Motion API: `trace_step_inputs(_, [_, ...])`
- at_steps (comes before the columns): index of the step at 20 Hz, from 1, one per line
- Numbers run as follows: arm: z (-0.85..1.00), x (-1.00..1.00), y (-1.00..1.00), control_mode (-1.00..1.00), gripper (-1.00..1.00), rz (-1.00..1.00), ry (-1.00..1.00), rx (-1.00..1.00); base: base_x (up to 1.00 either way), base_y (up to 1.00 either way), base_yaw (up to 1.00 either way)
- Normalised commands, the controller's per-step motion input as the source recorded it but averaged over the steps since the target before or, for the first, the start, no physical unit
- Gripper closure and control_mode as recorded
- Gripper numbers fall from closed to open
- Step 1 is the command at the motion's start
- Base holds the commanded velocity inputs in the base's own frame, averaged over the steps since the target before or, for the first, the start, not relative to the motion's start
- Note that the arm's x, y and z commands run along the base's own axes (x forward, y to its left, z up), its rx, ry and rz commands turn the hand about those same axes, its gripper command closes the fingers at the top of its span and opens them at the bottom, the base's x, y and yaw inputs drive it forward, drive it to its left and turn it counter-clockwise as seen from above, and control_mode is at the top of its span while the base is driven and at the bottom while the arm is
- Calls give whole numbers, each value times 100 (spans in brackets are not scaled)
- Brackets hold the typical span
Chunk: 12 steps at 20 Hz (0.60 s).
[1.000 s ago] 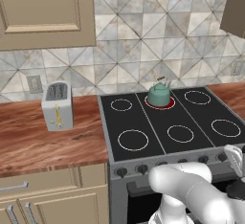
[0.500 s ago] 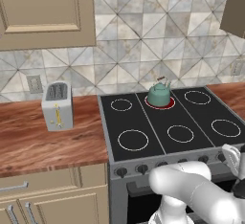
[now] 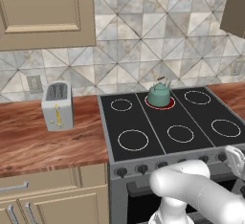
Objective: Lower the heat of the kettle.
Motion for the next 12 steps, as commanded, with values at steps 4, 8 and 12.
trace_step_inputs(4, [-9,0,-23,-100,-100,4,-4,3,0,0,0])
trace_step_inputs(8, [-11,0,-7,-100,-100,2,-2,1,0,0,0])
trace_step_inputs(12, [-12,6,0,-100,-100,0,0,0,0,0,0])
